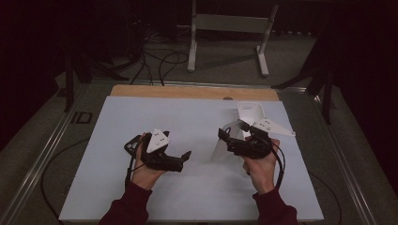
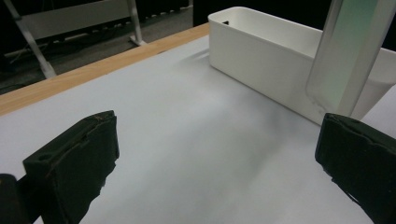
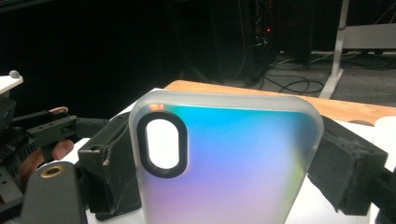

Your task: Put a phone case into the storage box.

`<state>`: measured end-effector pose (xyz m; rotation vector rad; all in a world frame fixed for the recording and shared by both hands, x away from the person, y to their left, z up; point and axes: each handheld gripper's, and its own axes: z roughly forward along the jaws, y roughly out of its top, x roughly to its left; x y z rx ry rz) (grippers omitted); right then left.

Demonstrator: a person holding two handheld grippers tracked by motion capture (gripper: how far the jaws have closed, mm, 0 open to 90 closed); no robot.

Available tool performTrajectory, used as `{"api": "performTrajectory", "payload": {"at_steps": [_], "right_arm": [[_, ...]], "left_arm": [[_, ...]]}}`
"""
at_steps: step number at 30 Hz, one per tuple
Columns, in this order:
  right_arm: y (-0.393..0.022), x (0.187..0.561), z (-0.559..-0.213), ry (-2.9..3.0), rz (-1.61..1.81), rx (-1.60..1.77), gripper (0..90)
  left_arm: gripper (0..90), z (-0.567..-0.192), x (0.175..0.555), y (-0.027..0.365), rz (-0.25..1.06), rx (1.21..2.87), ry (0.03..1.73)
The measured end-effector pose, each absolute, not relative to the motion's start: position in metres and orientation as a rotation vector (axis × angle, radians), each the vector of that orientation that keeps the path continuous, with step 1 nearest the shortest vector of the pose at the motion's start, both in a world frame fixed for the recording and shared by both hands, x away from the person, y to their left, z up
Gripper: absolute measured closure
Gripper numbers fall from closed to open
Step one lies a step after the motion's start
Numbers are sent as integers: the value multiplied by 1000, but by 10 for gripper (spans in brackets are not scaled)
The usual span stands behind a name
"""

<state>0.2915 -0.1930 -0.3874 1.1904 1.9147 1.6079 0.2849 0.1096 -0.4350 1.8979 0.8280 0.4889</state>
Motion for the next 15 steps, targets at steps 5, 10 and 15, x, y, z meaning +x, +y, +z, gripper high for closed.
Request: {"api": "performTrajectory", "payload": {"at_steps": [5, 10, 15], "right_arm": [[-194, 293, -386, 1903, 1603, 1197, 168], [-196, 295, -386, 1899, 1598, 1198, 168], [-197, 296, -385, 1894, 1595, 1202, 168]], "left_arm": [[2, -435, 285, 119, 508, 1898, 842], [2, -435, 285, 128, 517, 1891, 852], [2, -437, 285, 135, 525, 1890, 856]]}}
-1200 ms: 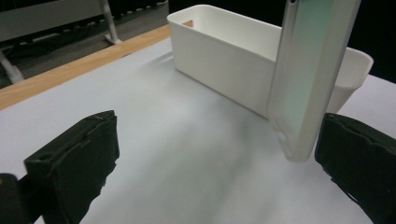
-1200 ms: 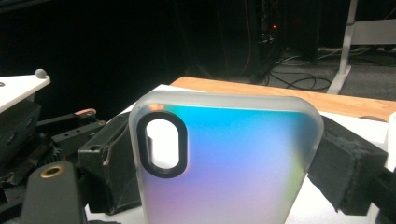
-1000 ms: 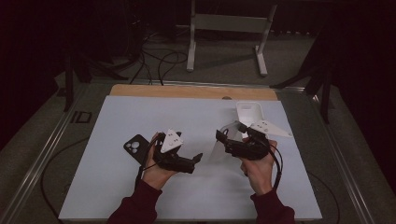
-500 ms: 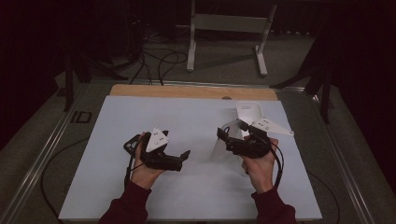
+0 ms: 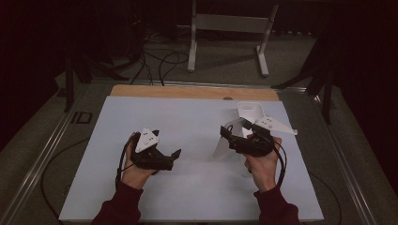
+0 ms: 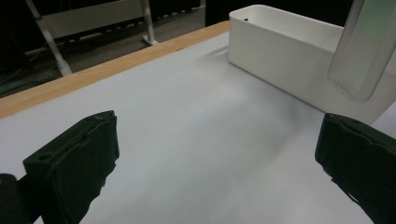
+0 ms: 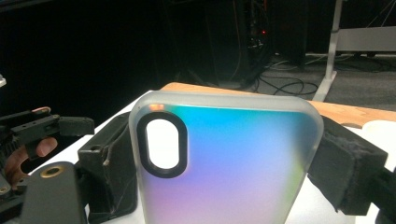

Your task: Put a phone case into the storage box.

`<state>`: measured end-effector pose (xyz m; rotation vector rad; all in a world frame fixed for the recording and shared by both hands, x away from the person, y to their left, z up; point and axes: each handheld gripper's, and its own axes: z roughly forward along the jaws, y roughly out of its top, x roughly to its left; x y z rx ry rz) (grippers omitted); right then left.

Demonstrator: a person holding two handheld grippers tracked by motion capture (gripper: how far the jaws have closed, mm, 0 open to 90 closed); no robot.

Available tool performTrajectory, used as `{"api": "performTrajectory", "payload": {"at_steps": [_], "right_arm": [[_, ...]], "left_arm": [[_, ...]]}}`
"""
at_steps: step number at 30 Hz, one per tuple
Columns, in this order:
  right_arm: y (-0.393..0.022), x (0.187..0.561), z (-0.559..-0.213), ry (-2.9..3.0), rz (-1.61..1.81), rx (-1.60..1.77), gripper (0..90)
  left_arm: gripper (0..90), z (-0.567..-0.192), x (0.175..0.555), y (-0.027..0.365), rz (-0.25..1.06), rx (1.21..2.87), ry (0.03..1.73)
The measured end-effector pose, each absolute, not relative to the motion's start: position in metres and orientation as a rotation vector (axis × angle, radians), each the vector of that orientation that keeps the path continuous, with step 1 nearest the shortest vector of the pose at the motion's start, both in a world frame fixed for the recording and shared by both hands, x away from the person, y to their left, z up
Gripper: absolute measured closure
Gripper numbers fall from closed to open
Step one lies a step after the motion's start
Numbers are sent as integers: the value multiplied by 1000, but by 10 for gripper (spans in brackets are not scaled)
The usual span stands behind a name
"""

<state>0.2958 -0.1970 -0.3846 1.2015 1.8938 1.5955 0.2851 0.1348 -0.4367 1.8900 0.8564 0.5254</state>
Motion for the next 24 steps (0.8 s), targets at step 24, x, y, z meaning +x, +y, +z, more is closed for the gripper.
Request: {"api": "performTrajectory", "payload": {"at_steps": [24], "right_arm": [[-207, 305, -385, 1857, 1582, 1219, 168]], "left_arm": [[2, -446, 278, 186, 588, 1845, 908]]}}
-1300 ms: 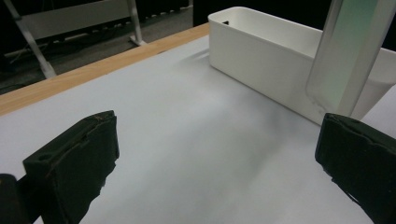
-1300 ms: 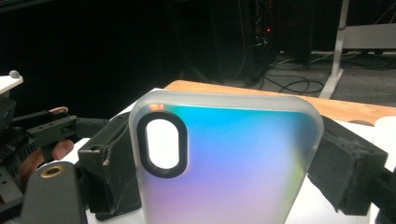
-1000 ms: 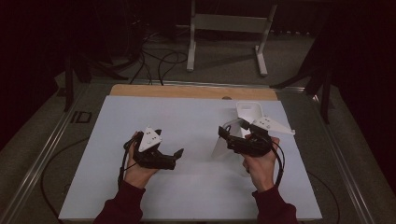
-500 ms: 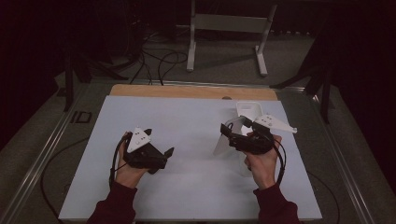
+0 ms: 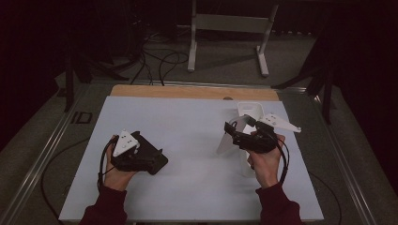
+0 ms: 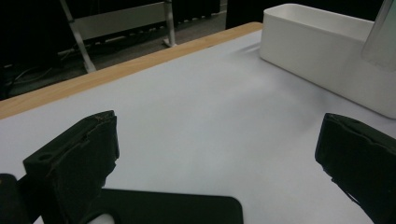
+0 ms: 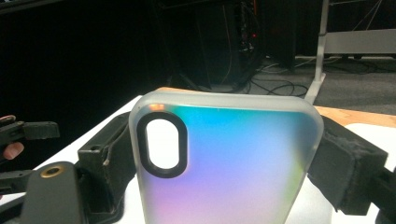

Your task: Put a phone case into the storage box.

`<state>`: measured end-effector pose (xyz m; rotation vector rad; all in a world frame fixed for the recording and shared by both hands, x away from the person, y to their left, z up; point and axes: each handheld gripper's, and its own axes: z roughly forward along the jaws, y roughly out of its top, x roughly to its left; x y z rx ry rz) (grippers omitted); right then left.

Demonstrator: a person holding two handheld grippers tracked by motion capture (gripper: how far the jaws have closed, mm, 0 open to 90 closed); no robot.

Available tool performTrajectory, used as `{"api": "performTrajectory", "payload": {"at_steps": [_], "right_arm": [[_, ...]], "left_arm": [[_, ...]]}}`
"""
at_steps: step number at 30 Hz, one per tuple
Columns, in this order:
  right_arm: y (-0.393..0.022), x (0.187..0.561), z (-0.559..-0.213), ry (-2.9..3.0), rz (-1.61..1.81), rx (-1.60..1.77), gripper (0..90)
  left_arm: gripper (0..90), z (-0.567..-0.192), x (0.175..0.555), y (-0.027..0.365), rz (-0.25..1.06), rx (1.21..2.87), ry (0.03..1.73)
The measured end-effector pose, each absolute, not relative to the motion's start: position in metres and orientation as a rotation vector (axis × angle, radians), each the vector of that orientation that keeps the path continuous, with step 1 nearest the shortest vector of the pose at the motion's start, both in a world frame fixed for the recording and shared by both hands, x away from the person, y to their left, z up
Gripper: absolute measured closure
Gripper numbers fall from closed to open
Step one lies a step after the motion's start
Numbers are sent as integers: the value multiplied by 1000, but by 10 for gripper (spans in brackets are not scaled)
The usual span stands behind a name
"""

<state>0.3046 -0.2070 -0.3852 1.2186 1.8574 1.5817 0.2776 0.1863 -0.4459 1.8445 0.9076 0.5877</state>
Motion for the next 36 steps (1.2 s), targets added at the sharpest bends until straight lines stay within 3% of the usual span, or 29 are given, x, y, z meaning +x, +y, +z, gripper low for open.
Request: {"api": "performTrajectory", "payload": {"at_steps": [36], "right_arm": [[-215, 316, -384, 1827, 1561, 1237, 168]], "left_arm": [[1, -477, 264, 224, 634, 1791, 980]]}}
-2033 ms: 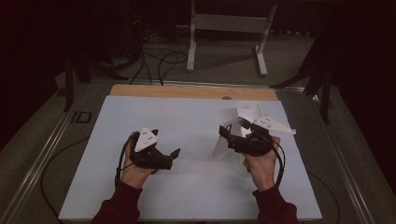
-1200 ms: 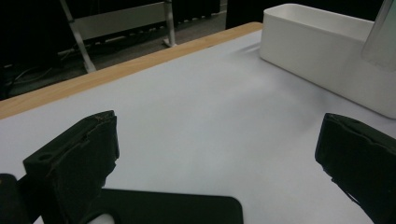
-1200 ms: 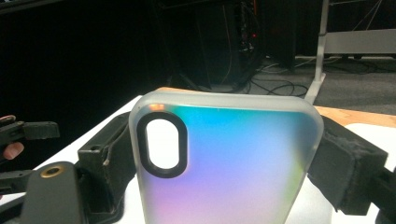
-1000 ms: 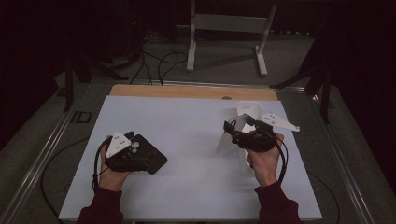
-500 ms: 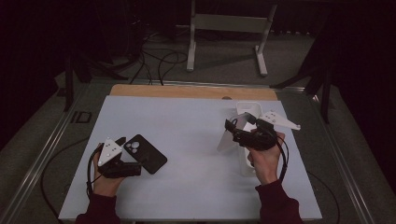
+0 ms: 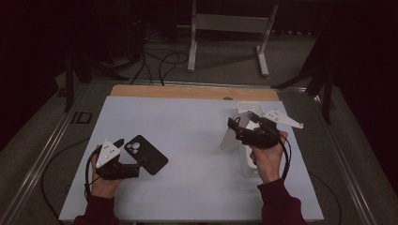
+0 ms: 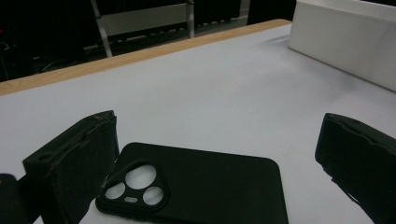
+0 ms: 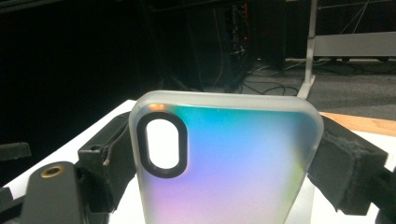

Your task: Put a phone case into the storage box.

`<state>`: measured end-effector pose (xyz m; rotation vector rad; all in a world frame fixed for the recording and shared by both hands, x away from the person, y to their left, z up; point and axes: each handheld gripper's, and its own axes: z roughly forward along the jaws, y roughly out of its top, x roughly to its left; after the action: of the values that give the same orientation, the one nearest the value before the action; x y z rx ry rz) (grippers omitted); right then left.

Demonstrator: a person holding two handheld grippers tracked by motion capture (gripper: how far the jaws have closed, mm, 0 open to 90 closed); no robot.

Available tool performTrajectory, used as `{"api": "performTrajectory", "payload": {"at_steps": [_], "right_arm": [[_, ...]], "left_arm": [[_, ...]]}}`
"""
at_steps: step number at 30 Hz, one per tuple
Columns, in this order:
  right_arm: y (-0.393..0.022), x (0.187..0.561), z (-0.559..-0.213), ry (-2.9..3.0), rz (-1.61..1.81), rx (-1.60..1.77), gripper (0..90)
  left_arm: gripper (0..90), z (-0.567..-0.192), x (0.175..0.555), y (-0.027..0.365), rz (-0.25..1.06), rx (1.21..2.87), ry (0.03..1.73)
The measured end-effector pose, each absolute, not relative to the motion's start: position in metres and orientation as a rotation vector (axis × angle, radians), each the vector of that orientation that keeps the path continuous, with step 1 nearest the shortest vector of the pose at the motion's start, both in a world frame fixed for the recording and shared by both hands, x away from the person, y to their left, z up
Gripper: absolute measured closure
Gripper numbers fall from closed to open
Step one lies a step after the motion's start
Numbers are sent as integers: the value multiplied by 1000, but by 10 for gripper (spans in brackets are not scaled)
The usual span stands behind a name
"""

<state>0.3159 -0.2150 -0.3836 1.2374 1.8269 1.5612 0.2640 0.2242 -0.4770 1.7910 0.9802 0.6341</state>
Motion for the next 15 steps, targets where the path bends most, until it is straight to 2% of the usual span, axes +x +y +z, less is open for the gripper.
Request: {"api": "performTrajectory", "payload": {"at_steps": [15], "right_arm": [[-218, 327, -380, 1792, 1546, 1249, 168]], "left_arm": [[1, -479, 263, 228, 634, 1775, 1003]]}}
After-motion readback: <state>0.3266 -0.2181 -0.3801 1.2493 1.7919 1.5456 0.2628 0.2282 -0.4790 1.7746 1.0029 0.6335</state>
